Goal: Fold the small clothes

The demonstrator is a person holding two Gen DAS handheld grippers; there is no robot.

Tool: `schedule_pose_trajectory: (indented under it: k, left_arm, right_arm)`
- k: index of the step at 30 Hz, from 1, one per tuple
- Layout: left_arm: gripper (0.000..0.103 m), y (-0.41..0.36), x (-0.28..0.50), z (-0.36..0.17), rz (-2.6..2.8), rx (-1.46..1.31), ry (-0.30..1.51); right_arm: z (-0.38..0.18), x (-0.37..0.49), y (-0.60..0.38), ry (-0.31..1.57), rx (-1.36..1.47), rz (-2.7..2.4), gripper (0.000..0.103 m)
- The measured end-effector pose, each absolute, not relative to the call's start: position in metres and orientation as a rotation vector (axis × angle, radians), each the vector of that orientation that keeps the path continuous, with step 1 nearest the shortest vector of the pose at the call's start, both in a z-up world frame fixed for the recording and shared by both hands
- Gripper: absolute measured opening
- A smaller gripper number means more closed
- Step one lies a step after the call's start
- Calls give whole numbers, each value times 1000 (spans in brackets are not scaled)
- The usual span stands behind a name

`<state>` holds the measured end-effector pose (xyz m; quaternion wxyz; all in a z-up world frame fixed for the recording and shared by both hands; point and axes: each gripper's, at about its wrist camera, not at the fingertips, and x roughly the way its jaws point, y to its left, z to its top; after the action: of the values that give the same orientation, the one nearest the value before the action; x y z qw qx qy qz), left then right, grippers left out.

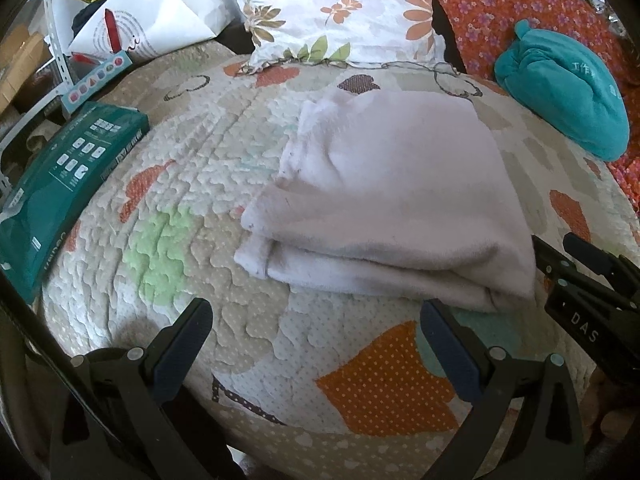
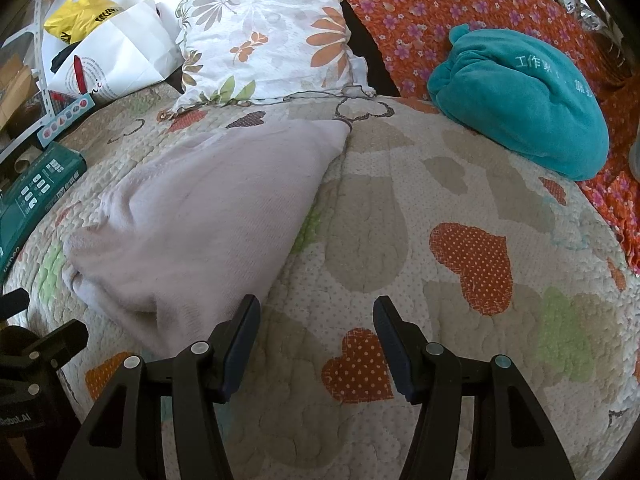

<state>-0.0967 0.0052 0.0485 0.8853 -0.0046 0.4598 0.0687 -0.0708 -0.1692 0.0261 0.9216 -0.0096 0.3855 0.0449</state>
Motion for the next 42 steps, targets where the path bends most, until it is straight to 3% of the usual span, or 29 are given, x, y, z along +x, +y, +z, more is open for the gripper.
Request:
schedule_pose_trajectory:
  k: [19,25,42]
  left_arm:
    - [103,6,-95,33,125,-22,1014]
    - [103,5,-85,0,98,-43,1117]
    - [103,14,-93,-6,45,-132,1117]
  right_arm:
    - [25,-68,-172,802,-45,78,70]
    - [20,-65,-175,824,-38,73,71]
    - [17,-60,-185,850,8,72,71]
